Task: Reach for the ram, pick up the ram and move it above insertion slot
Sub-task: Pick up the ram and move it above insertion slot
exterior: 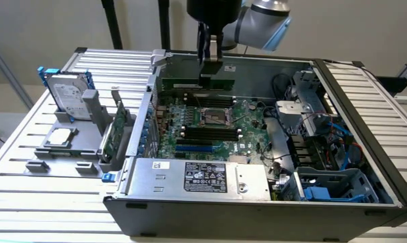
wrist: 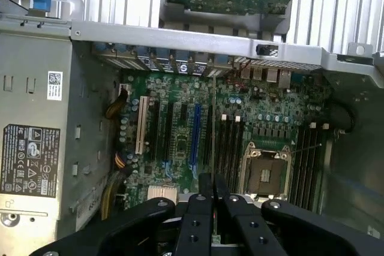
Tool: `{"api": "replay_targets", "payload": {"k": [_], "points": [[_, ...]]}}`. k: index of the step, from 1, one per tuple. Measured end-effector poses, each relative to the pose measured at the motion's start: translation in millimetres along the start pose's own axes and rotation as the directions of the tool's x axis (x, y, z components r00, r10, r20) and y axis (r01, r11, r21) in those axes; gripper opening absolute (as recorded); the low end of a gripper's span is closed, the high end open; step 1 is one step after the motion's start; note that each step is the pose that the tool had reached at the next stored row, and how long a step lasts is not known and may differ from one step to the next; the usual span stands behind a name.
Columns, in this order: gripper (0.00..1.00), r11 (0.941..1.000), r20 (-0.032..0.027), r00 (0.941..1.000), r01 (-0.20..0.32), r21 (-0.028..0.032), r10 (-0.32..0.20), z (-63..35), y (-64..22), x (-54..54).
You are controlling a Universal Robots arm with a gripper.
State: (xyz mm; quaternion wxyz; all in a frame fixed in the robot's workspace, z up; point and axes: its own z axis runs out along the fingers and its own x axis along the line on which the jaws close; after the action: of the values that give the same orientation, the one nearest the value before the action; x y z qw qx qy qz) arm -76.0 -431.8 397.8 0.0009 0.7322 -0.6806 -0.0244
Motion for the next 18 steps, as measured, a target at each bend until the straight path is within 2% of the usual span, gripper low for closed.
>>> {"api": "replay_targets", "payload": {"k": [6, 9, 18], "points": [[0.13, 1.0000, -0.0069, 1.0000, -0.002, -0.0004, 0.002, 1.6, -16.2, -8.3], [0.13, 0.9999, -0.0080, 0.9999, -0.012, -0.0003, 0.012, 2.7, -22.9, -9.8], [0.13, 0.9986, -0.0072, 0.9985, -0.053, 0.0012, 0.053, 5.3, -30.9, -16.4]]}}
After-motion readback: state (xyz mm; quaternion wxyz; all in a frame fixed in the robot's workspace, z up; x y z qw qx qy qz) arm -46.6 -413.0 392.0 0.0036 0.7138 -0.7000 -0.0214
